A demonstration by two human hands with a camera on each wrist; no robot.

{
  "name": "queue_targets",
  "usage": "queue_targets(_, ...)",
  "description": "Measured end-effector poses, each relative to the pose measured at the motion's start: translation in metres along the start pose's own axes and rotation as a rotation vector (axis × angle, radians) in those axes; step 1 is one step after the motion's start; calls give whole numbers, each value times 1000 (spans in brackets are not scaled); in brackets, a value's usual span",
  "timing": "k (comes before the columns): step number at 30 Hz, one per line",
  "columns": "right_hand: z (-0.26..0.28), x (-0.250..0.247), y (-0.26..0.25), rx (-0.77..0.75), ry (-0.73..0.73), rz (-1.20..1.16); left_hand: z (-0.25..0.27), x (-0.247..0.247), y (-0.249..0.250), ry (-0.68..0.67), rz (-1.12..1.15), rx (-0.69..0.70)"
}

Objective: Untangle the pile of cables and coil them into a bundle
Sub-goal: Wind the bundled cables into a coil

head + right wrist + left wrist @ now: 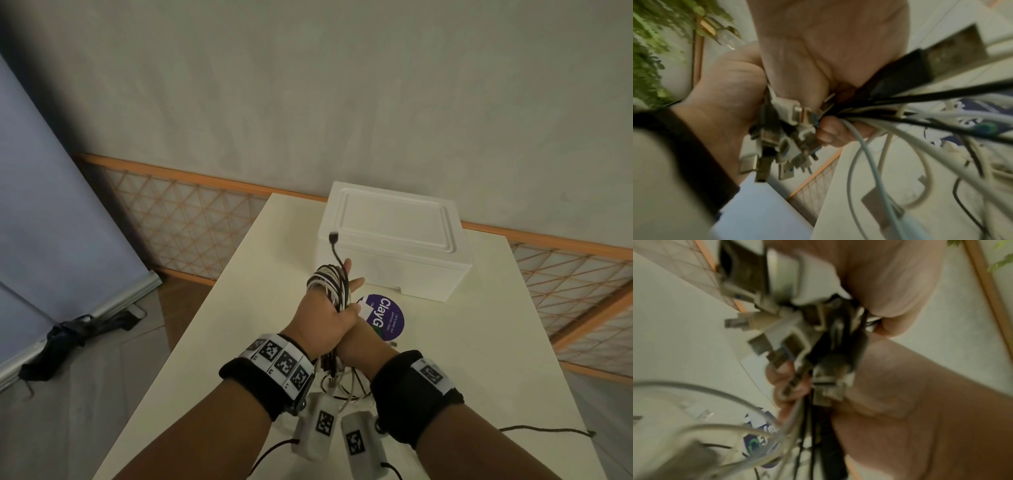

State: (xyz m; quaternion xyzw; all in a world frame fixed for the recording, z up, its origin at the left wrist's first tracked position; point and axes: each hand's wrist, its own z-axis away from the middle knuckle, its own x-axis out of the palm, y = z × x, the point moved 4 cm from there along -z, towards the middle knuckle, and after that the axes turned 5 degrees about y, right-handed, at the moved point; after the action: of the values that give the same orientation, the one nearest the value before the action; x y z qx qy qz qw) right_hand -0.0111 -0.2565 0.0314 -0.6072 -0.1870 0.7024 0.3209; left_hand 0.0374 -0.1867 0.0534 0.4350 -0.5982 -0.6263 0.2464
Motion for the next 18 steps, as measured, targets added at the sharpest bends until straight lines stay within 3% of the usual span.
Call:
queue_targets(5,0,2,-8,-66,-238,503,-10,1,-15,31,-70,-28)
queue_targets(7,2,5,-14,-105,-171,639,-17,-7,-29,107,-201,-80)
queue_targets(9,4,5,-15,-53,-109,626,-20,-15,-38,177,-326,-153)
queue_targets(13,3,-9,-14,-29,-38,669,-22,-19,-38,117,-613,-148)
queue_targets(18,7,-24,-15,-132,-9,746,-28,-25,-45,67,-718,-200)
